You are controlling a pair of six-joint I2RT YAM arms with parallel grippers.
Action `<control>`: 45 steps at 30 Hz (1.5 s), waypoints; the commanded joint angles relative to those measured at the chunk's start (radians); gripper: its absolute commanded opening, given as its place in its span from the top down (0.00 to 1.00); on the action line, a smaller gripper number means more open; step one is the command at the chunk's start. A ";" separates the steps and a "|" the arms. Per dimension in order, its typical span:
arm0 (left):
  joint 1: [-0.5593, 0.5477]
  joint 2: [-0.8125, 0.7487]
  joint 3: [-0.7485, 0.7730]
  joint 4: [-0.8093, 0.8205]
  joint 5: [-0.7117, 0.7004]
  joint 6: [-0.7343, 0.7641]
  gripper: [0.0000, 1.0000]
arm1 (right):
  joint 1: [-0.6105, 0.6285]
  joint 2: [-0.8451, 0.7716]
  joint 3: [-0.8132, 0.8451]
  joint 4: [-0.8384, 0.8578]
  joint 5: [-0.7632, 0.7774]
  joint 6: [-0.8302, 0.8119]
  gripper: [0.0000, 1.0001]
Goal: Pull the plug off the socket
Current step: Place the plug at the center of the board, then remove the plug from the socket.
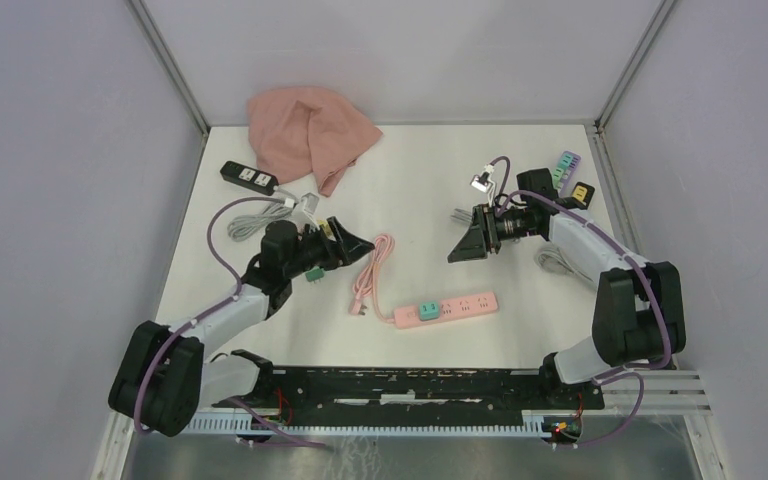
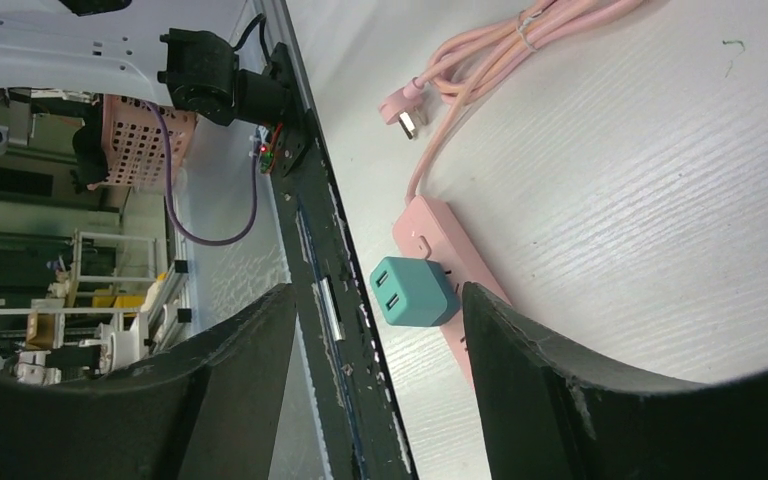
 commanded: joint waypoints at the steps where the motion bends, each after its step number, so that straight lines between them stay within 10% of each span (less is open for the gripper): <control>1: -0.061 -0.030 -0.080 0.362 0.180 0.052 0.18 | 0.007 -0.054 0.022 -0.023 -0.048 -0.106 0.32; 12: -0.488 -0.097 -0.312 0.653 -0.157 0.637 0.16 | 0.150 -0.178 -0.031 -0.168 0.106 -0.585 0.21; 18: -0.536 -0.003 -0.367 0.761 -0.166 0.777 0.08 | 0.260 -0.300 -0.169 -0.114 0.217 -0.887 0.01; 27: -0.590 0.123 -0.342 0.725 -0.127 0.951 0.07 | 0.448 -0.266 -0.210 0.010 0.460 -0.927 0.00; 45: -0.607 0.402 -0.218 0.745 -0.107 1.010 0.16 | 0.600 -0.148 -0.197 0.088 0.595 -0.846 0.53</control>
